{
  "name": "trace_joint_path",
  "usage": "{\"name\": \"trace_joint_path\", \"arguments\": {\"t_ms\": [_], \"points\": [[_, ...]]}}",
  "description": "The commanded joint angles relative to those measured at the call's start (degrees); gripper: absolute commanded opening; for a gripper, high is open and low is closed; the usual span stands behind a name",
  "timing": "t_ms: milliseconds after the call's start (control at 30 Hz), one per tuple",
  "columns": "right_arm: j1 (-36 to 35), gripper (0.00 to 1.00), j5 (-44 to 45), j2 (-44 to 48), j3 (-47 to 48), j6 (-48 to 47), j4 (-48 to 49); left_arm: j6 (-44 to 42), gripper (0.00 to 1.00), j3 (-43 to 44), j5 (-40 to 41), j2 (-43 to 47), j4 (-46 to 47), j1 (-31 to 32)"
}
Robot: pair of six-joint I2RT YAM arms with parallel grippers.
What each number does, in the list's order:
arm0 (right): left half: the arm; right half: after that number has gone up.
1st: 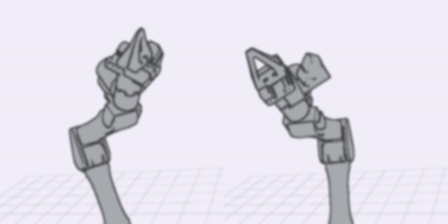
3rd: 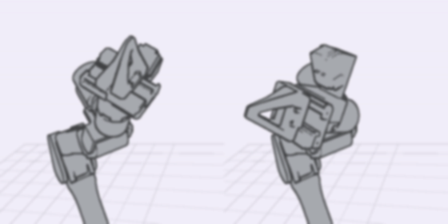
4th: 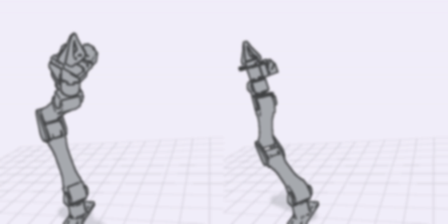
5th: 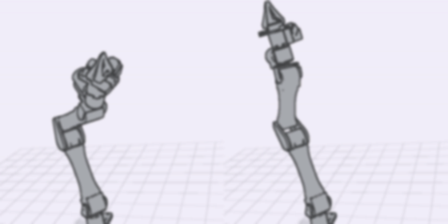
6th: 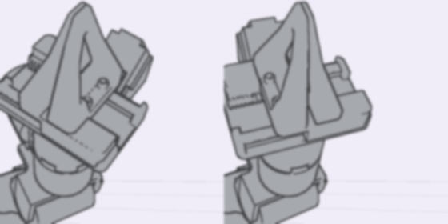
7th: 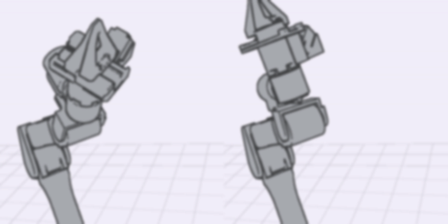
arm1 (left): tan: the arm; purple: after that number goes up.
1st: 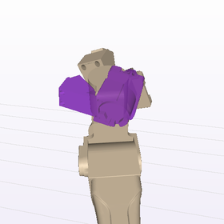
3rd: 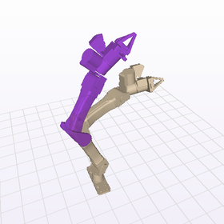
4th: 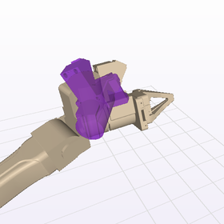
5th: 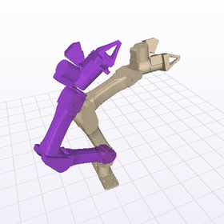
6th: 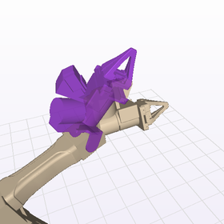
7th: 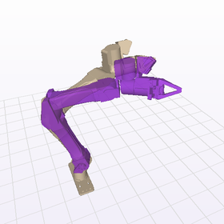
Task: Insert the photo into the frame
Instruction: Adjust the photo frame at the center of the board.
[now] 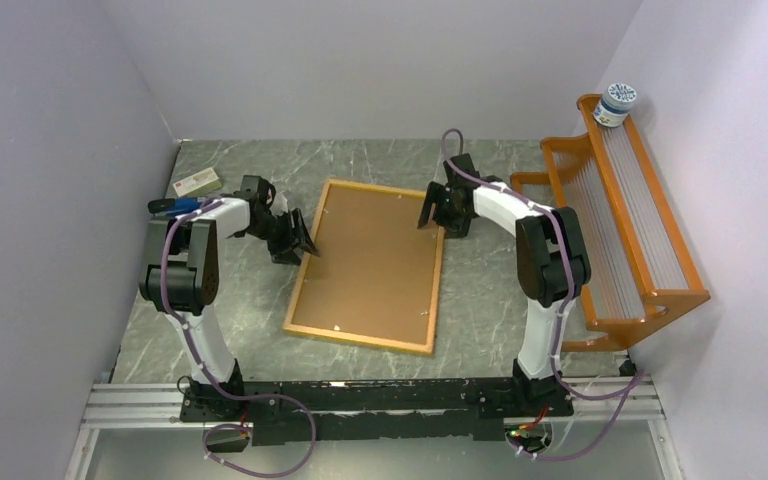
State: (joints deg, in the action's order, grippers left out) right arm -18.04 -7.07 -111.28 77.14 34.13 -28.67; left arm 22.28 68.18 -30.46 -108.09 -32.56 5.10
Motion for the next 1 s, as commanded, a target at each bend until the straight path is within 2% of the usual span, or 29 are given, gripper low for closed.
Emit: {"name": "trace_joint_path", "arguments": {"t_ms": [0,100,167,300,367,667,967], "points": [[0.8,0.76,0.6,-3.3,10.2,-3.0,3.8,6.3,0.61,-3.5,-13.6,3.6,6.8,1.1],[1.1,0.76,4.5,-4.9,15.0,-4.3,0.4,7.3,0.61,-4.6,-12.7,5.7,7.5,1.1],[1.1,0.76,8.5,-4.3,16.7,-4.4,-2.0,7.0,0.62,-4.6,-9.1,8.3,6.3,1.1],[0.6,0.78,17.4,-0.7,17.4,-2.6,-6.7,7.6,0.68,-4.3,6.5,14.0,1.5,0.4],[-0.7,0.77,19.2,0.9,17.1,-2.5,-7.9,8.5,0.69,-4.8,11.5,16.7,0.3,-0.5],[-16.9,0.72,21.5,0.4,21.7,2.2,-11.7,13.5,0.70,-8.7,25.9,27.6,-2.8,-2.8],[-30.8,0.65,21.6,-13.1,37.4,3.5,-18.7,17.8,0.73,-14.1,32.8,36.5,-6.8,-3.7]]}}
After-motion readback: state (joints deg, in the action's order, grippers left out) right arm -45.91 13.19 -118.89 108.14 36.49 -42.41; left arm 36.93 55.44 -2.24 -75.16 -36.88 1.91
